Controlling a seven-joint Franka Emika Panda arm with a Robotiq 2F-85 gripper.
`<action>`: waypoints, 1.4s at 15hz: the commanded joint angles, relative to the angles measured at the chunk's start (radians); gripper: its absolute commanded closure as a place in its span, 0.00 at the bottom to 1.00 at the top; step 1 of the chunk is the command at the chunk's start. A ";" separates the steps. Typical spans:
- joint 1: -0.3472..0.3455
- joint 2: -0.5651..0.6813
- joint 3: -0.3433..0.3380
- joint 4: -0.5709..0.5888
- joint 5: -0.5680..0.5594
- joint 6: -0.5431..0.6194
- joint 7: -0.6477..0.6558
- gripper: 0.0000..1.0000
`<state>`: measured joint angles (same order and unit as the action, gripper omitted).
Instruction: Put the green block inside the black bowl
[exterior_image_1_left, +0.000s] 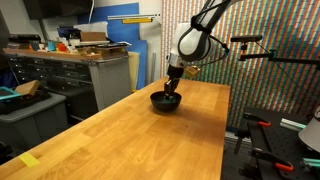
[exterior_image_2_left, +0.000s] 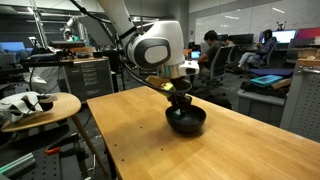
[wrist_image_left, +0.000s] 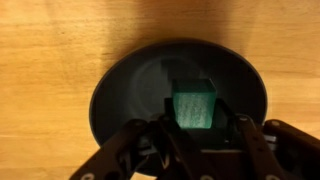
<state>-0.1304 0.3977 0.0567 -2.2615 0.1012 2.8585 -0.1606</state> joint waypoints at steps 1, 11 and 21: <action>-0.027 0.048 0.016 0.065 0.010 0.005 -0.028 0.79; -0.029 0.098 0.012 0.118 -0.007 0.000 -0.040 0.32; -0.043 0.028 -0.015 0.101 -0.021 -0.074 -0.044 0.00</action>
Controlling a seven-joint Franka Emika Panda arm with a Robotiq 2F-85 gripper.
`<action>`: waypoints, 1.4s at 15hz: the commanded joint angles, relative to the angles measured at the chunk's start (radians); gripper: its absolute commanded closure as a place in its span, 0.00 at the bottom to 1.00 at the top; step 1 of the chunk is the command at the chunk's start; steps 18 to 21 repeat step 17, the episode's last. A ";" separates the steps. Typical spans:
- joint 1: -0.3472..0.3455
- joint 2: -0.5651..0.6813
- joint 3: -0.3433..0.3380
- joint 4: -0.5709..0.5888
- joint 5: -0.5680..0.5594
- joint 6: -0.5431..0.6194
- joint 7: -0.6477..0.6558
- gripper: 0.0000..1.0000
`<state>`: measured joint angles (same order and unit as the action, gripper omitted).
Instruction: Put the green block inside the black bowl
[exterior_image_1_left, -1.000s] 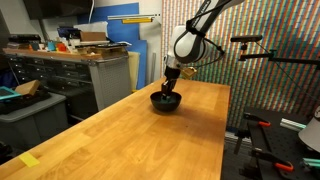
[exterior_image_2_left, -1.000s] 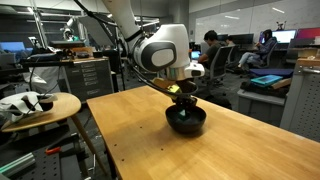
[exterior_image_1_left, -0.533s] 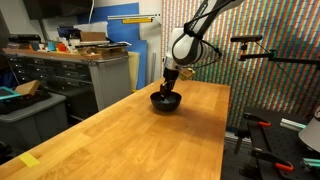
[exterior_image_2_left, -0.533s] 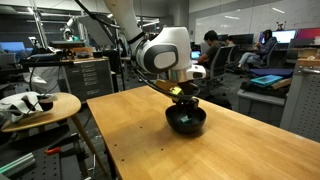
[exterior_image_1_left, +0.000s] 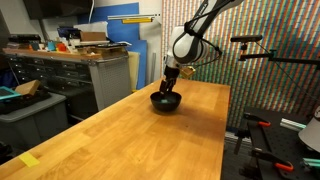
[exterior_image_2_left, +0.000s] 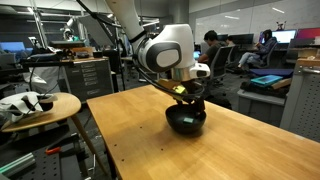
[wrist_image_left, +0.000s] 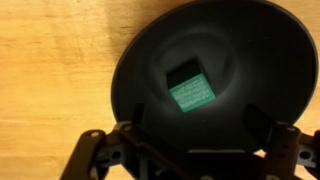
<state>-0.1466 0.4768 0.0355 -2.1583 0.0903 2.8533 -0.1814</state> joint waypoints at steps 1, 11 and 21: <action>-0.031 -0.066 0.004 -0.002 -0.010 -0.100 -0.027 0.00; -0.004 -0.255 -0.040 -0.008 -0.031 -0.355 -0.022 0.00; 0.001 -0.233 -0.044 0.002 -0.020 -0.337 -0.016 0.00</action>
